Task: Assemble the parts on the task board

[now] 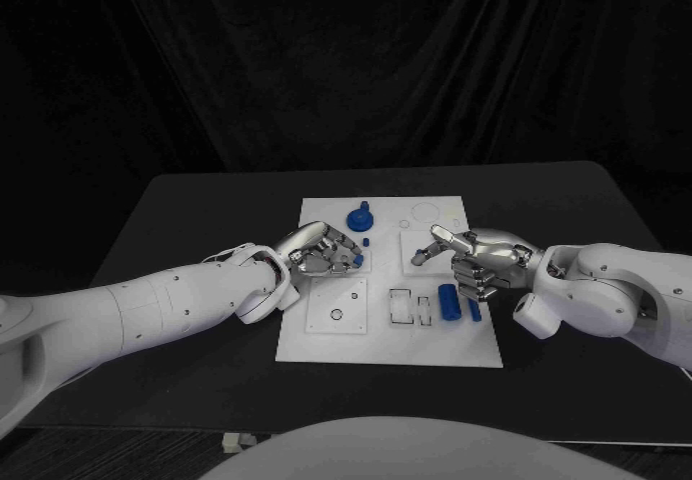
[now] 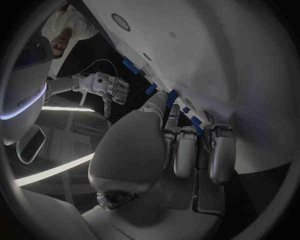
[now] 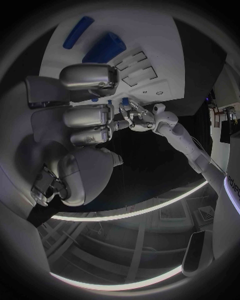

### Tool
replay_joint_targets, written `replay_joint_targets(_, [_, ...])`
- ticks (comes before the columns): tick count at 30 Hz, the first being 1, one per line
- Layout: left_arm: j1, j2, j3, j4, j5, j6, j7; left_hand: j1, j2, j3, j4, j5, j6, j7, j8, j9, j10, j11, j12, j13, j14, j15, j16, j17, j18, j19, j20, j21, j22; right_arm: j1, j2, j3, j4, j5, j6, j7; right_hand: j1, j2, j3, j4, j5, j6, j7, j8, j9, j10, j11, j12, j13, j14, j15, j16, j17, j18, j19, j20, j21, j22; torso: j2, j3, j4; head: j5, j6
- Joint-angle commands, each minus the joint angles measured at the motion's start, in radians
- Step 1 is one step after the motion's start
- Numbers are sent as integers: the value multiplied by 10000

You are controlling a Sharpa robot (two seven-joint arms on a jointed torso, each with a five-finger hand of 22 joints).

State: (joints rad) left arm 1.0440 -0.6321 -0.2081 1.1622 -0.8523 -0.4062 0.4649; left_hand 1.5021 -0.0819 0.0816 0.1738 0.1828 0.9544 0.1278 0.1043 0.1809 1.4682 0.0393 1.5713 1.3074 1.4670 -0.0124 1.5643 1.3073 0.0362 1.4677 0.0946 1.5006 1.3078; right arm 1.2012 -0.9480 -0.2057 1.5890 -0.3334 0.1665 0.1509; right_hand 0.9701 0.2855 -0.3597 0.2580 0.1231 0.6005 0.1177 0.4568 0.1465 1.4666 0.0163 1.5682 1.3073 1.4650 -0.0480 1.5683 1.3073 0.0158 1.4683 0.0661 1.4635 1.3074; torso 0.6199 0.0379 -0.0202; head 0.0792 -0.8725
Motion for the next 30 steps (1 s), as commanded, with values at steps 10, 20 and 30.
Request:
replay_joint_targets(10, [-57,-537,-36,642,-15,-818,750,-1356,-1029,-1523,1229,-1337,-960,69,-289,-353,1026,25,-5,2634,1038,-4,65,2635,-151,517,11,-137,2350,-11,-67,4,6,-21,163,-144,-8,-12,10,79,-157,68,2,72,-34,1042,66,26,2635,1051,83,15,2609,147,356,56,77,2193,-8,4,0,-57,-1])
replay_joint_targets(20, [160,-1434,-31,1877,-25,-2108,1318,-1684,-839,-2254,1241,-1341,-784,115,-52,-347,1026,155,-5,2634,1038,88,65,2635,-166,556,81,-83,2367,-11,-105,4,1,-21,183,-85,-103,-31,-56,169,-346,54,-3,107,-64,1042,61,26,2635,1051,80,16,2611,146,358,52,82,2192,-13,4,2,-105,-1])
replay_joint_targets(30, [2024,-2264,-28,3336,-598,-2250,128,-1183,607,-771,1174,362,501,-160,744,-207,1026,-13,-5,2634,1038,-25,65,2635,-362,1031,22,702,2630,-6,-187,4,77,-21,70,120,-108,-36,-63,173,-351,60,-4,115,-66,1042,61,26,2635,1058,79,25,2635,135,384,51,120,2209,3,2,4,-225,-1])
